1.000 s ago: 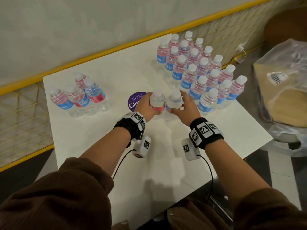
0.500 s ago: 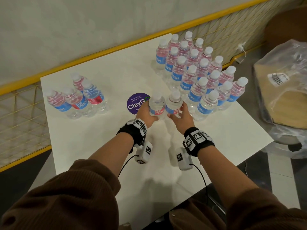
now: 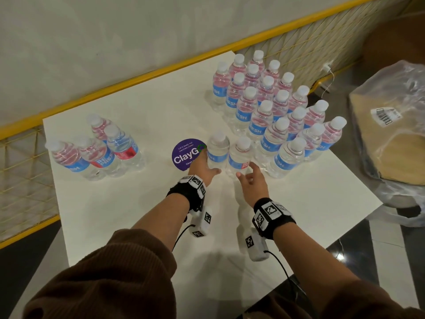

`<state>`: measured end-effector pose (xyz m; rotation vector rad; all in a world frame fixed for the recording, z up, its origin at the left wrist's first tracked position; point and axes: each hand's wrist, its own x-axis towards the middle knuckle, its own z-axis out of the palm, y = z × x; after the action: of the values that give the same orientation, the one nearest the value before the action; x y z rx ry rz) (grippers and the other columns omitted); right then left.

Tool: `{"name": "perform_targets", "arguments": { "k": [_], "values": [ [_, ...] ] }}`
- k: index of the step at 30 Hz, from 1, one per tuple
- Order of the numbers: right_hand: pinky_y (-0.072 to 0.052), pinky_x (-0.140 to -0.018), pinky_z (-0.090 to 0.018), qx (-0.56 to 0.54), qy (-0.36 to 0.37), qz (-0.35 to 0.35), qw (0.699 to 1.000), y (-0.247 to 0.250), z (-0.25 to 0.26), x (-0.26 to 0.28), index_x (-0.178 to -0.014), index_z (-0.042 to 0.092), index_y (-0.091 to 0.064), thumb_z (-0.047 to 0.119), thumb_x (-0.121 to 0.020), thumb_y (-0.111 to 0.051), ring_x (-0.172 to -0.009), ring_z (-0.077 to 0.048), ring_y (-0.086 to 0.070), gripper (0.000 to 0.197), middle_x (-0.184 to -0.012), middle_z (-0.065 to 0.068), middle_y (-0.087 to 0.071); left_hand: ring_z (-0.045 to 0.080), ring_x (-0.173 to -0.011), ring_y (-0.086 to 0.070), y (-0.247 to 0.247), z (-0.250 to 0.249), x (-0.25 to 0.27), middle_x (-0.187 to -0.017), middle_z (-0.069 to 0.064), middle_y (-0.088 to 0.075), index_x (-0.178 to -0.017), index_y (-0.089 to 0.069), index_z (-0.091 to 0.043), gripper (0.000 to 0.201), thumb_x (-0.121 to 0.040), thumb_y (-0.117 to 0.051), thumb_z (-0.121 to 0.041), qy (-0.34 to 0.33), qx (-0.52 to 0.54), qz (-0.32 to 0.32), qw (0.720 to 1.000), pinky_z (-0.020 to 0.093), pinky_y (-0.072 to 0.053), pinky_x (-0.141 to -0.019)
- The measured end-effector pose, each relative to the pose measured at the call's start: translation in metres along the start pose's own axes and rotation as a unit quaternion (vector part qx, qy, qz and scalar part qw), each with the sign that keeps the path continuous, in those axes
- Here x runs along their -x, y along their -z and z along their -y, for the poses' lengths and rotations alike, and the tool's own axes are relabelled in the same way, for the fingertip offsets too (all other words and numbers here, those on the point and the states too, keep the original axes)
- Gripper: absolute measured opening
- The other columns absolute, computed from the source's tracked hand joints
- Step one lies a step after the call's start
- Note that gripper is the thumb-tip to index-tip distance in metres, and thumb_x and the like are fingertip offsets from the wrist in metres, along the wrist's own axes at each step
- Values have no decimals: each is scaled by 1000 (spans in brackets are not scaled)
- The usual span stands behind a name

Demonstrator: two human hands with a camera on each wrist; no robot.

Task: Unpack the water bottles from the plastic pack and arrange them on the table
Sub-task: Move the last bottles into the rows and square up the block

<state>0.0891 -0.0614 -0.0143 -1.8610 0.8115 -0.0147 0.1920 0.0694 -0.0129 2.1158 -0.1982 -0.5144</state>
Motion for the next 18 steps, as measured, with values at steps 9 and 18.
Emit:
{"name": "perform_targets", "arguments": {
  "k": [9, 18],
  "values": [
    [-48, -95, -45, -14, -26, -3, 1000, -23, 21, -45, -146, 31, -24, 38, -94, -49, -89, -27, -65, 57, -91, -15, -67, 17, -92, -61, 13, -11, -38, -110, 8, -66, -119, -53, -7, 51, -73, -77, -6, -15, 69, -95, 993, 26, -48, -81],
    [-50, -92, -47, -50, -15, 8, 999, -61, 55, -99, -144, 35, -27, 36, -93, -51, -94, -30, -64, 57, -96, -14, -67, 29, -103, -62, 37, -15, -119, -115, 11, -64, -117, -50, -8, 56, -71, -81, -15, -30, 22, -126, 991, 33, -50, -85]
  ]
}}
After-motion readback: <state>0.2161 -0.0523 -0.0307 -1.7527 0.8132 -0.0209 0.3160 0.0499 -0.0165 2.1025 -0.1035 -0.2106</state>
